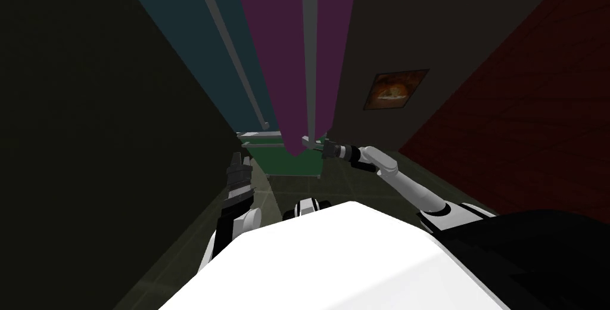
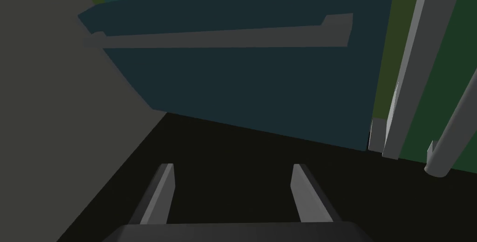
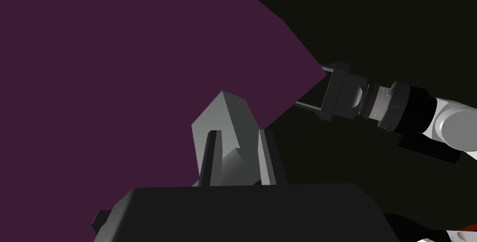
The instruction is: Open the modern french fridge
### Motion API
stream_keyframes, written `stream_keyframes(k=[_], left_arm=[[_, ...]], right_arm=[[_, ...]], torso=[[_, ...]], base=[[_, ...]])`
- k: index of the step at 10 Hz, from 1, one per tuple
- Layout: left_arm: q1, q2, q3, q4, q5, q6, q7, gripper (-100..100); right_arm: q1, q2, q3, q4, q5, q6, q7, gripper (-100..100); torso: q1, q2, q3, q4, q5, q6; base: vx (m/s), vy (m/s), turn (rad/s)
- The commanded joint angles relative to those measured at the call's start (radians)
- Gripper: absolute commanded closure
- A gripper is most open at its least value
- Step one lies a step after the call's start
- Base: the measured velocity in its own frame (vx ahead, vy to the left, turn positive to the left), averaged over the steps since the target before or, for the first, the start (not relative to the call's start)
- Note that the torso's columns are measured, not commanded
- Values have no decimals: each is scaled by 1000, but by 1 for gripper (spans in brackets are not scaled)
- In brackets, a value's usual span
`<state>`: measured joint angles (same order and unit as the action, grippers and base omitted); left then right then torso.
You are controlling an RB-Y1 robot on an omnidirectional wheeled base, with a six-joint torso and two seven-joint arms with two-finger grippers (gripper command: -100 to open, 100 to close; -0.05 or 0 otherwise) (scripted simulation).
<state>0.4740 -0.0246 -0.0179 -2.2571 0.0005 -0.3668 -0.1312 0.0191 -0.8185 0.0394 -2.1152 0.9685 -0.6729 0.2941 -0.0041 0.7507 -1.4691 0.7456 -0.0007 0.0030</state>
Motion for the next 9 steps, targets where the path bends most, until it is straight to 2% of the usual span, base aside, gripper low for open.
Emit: stream_keyframes(k=[1,4,5,7,9], left_arm=[[0,0,0,0,0,0,0,0],[0,0,0,0,0,0,0,0],[0,0,0,0,0,0,0,0],[0,0,0,0,0,0,0,0],[1,0,0,0,0,0,0,0]], right_arm=[[-23,5,-8,14,-19,-30,9,100],[-52,13,-17,48,-53,-89,29,100],[-52,-15,-21,42,-50,-74,-6,-100],[-75,-47,-43,31,-66,-71,-50,-100],[-97,-78,-64,21,-81,-68,-93,-100]], torso=[[4,-1,0,1,1,0],[6,-2,-3,2,3,-3],[7,0,-2,4,3,-2],[18,-12,-7,-6,5,-3],[15,-15,-10,-5,6,-9]], base=[[-60,-192,162],[-121,-278,291],[-41,-113,29],[19,55,-70],[1,49,-49]])
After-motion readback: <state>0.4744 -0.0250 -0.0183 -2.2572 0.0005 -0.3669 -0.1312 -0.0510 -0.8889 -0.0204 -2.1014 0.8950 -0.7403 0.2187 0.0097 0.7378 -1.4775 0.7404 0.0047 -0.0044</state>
